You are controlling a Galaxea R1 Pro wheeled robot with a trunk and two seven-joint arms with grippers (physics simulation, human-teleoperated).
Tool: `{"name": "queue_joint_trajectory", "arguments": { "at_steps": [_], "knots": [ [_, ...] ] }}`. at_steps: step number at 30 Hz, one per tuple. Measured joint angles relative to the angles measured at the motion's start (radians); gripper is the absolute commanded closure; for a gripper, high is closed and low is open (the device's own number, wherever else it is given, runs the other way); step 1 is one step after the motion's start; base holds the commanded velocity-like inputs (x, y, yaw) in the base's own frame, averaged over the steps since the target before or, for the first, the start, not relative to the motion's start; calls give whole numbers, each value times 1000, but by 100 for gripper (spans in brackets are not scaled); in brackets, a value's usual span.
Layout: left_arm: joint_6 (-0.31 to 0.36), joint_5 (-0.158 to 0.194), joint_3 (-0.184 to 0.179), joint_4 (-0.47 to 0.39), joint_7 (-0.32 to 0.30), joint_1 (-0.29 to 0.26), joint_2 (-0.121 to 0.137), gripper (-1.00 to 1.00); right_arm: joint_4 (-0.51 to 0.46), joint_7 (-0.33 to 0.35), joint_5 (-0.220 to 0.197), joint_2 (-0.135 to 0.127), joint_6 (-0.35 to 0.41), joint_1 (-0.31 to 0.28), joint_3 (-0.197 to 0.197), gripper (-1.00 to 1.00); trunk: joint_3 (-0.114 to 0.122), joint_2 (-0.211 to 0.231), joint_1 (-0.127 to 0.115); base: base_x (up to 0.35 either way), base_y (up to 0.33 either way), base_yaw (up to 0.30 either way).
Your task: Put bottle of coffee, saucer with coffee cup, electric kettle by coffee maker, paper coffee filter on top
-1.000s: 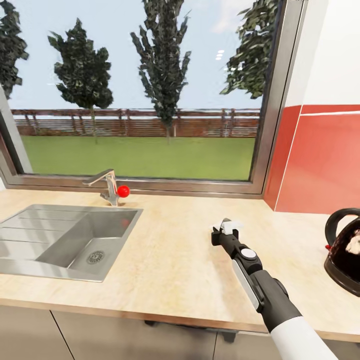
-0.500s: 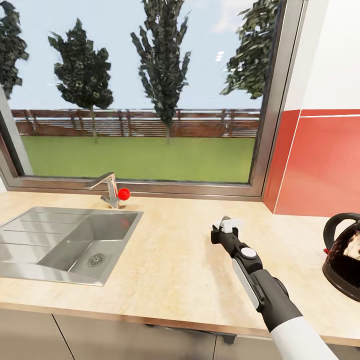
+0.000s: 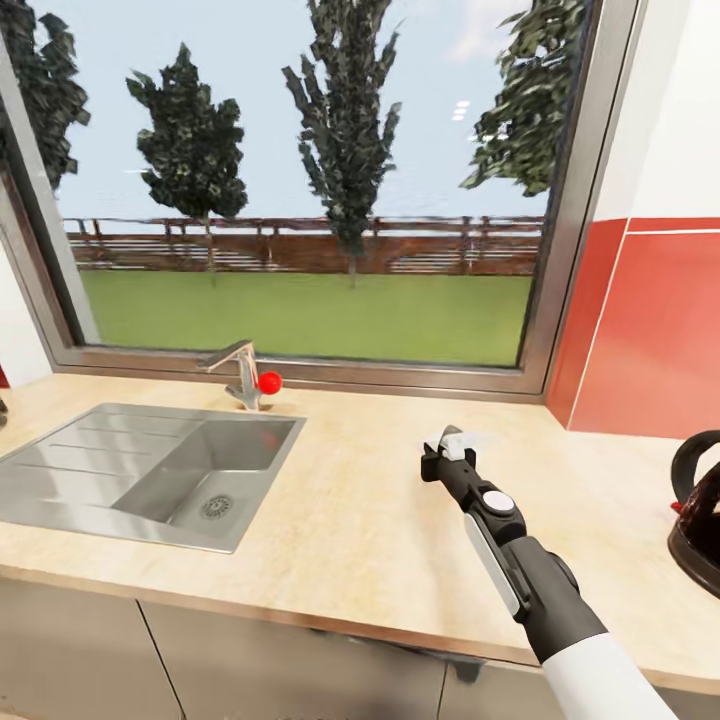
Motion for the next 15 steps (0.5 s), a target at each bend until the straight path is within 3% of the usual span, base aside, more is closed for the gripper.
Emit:
{"name": "queue_joint_trajectory", "arguments": {
  "at_steps": [11, 15],
  "knots": [
    [0, 0, 3, -1, 1, 0, 0, -100, 0, 0, 0, 0, 0, 0, 0, 100, -4, 0, 0, -3, 0, 267],
    [0, 0, 22, -1, 1, 0, 0, -100, 0, 0, 0, 0, -1, 0, 0, 100, -5, 0, 0, 0, 0, 269]
  ]
}}
